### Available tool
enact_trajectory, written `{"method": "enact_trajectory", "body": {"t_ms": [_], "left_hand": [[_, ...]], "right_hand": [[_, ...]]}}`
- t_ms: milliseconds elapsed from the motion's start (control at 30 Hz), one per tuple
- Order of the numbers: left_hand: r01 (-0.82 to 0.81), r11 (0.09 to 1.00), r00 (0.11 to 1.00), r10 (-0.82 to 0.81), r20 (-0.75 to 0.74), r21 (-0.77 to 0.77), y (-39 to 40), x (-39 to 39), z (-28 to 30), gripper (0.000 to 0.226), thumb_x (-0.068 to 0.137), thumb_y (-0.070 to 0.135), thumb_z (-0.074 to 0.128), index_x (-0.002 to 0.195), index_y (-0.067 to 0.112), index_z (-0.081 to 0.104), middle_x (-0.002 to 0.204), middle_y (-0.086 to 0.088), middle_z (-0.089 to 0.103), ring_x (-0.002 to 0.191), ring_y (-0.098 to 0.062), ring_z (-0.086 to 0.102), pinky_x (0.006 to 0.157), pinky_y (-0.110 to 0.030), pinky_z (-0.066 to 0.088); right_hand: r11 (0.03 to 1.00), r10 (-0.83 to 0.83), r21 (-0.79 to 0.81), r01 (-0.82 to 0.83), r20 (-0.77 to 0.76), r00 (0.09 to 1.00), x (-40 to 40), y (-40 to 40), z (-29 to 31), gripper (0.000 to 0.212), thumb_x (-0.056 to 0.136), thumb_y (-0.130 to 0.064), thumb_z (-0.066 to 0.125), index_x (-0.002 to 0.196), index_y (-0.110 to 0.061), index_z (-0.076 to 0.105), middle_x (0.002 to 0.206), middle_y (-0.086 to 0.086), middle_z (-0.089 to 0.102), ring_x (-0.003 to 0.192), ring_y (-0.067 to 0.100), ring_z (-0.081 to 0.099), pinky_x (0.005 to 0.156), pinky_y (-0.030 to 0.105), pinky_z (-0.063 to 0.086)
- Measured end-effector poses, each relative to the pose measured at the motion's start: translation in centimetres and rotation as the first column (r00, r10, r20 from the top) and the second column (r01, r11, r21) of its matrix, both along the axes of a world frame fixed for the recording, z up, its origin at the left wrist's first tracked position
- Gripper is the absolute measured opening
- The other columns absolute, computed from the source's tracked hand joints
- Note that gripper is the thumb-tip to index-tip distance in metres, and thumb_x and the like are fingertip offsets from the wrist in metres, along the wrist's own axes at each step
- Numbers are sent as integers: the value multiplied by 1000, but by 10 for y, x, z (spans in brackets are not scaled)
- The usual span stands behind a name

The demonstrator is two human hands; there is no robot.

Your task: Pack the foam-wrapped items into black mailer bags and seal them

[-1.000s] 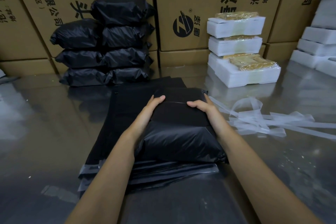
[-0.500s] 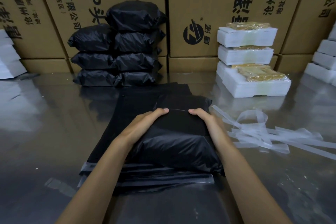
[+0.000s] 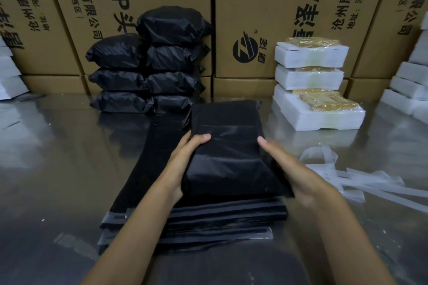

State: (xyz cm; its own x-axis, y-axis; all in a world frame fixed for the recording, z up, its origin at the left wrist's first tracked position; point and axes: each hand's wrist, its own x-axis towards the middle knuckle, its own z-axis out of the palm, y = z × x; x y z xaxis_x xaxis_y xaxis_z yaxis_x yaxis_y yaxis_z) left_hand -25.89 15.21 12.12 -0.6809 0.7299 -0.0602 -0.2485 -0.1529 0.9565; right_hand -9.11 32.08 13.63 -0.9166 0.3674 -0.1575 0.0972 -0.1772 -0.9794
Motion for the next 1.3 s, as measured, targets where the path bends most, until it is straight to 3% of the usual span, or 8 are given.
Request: {"method": "enact_trajectory", "body": {"t_ms": [167, 367, 633, 733, 867, 1100, 1233, 1300], "left_hand": [[-28, 988, 993, 10, 114, 155, 0, -3, 0, 50, 81, 55, 73, 124, 28, 69, 125, -3, 69, 115, -23, 66, 93, -38, 55], [-272, 930, 952, 223, 208, 249, 9, -25, 2, 34, 97, 46, 56, 126, 30, 63, 119, -1, 71, 107, -18, 69, 85, -33, 56], [-380, 887, 921, 338, -193, -261, 88, -103, 15, 37, 104, 29, 35, 134, 14, 51, 127, -10, 58, 111, -31, 58, 98, -46, 51], [-626, 713, 754, 447, -482, -317, 99, -109, -24, 29, 102, 22, 39, 121, 7, 55, 124, -15, 58, 108, -30, 56, 87, -33, 43], [-677, 649, 614, 236, -754, -348, 114, -105, -34, 33, 97, 19, 47, 129, 10, 51, 131, -9, 49, 120, -26, 43, 87, -30, 35], [-699, 586, 512, 9, -859, -410, 119, -107, -36, 32, 96, 23, 47, 126, 12, 54, 131, -8, 43, 119, -24, 37, 90, -34, 44], [-702, 582, 495, -17, -869, -411, 120, -108, -37, 32, 96, 23, 47, 126, 11, 54, 130, -9, 43, 118, -25, 37, 90, -34, 45], [-703, 577, 487, -34, -873, -415, 121, -109, -38, 33, 97, 24, 47, 126, 12, 53, 131, -9, 42, 118, -25, 37, 90, -34, 44]], "right_hand": [[998, 61, -30, -60, 14, 998, -6, -7, 1, 82, 66, -53, 88, 135, -25, 56, 118, 11, 74, 97, 40, 73, 63, 31, 60], [866, -301, -459, 196, -166, 939, -44, -6, -6, 59, 66, -31, 88, 120, -16, 71, 121, 10, 72, 100, 31, 74, 74, 42, 61], [831, -457, -351, 431, 9, 889, -152, 47, 17, 29, 79, -40, 74, 100, -21, 69, 100, 2, 70, 80, 21, 68, 48, 23, 53], [844, -435, -340, 415, 19, 900, -197, 75, 17, 22, 79, -40, 73, 91, -21, 67, 93, 0, 68, 78, 17, 66, 48, 21, 52], [835, -412, -355, 419, 100, 906, -255, 106, 13, 35, 84, -33, 77, 111, -17, 61, 122, 5, 54, 106, 30, 60, 55, 33, 61], [740, -568, -312, 595, 183, 802, -324, 124, 12, 74, 94, -26, 70, 155, -13, 29, 159, 12, 29, 130, 38, 49, 96, 43, 56], [689, -674, -216, 692, 160, 721, -329, 124, -2, 93, 88, -37, 75, 157, -11, 19, 149, 12, 43, 87, 29, 66, 85, 38, 61], [725, -674, -58, 687, 148, 724, -327, 123, -8, 91, 87, -46, 73, 154, -9, 23, 144, 12, 50, 95, 30, 69, 84, 38, 61]]}}
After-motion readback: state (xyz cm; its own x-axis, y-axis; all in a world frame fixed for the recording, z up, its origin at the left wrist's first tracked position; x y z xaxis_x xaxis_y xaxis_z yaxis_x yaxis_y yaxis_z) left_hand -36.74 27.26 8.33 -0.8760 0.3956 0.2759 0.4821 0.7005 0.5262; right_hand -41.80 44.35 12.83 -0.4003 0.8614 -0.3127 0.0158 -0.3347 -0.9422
